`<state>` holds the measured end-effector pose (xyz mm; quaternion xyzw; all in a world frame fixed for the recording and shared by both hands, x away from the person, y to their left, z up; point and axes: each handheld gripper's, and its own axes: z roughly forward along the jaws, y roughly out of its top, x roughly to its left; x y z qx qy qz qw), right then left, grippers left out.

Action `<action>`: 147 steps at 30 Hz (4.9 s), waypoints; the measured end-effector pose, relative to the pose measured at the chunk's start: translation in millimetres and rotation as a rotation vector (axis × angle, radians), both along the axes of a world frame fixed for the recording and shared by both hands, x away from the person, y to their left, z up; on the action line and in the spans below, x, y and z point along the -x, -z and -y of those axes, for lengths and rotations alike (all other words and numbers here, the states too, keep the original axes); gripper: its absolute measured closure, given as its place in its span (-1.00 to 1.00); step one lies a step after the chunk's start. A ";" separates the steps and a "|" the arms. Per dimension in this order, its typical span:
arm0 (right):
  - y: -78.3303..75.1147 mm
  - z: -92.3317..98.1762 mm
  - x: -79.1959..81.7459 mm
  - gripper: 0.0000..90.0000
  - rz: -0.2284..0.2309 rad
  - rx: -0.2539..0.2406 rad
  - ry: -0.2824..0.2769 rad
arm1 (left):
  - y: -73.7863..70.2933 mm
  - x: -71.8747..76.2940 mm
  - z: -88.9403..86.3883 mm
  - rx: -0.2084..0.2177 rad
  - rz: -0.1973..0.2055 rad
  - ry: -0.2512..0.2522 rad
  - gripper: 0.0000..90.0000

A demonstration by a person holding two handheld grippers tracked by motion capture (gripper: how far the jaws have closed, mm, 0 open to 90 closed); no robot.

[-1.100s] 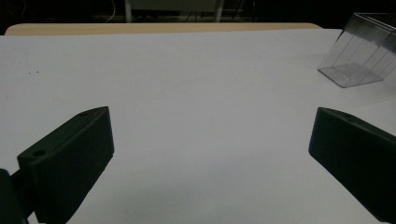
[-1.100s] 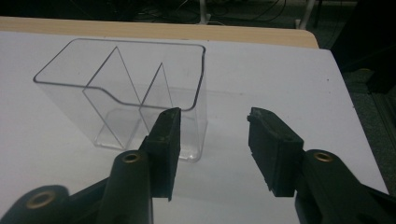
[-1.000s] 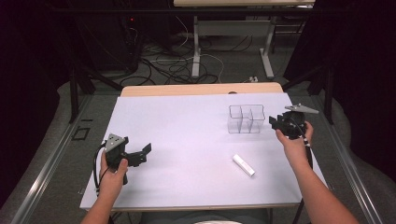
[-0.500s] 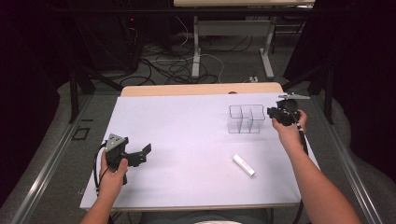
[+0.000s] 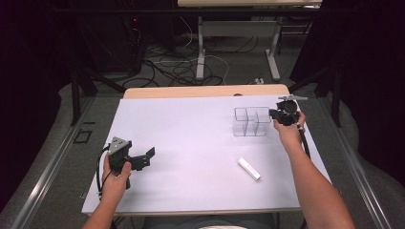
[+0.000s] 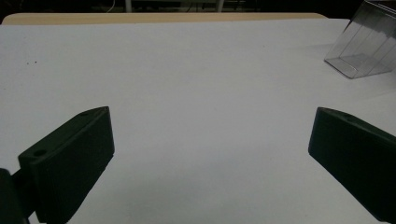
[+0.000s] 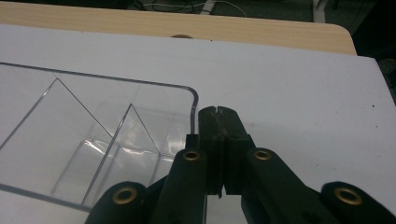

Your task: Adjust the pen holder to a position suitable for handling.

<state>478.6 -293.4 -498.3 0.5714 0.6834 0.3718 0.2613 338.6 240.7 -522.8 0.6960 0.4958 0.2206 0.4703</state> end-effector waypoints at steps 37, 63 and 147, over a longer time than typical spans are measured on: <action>5.8 -58.4 16.0 1.00 -0.014 -0.051 -0.060 | 2.1 -2.2 1.0 -0.008 -0.007 0.000 -0.99; 8.8 -135.2 22.7 1.00 -0.025 -0.094 -0.157 | 2.2 -2.7 0.8 -0.008 -0.007 0.004 -0.99; -5.3 -90.6 111.8 -0.66 -0.239 0.074 -0.350 | 0.1 -1.4 -0.2 -0.014 -0.010 0.006 -0.99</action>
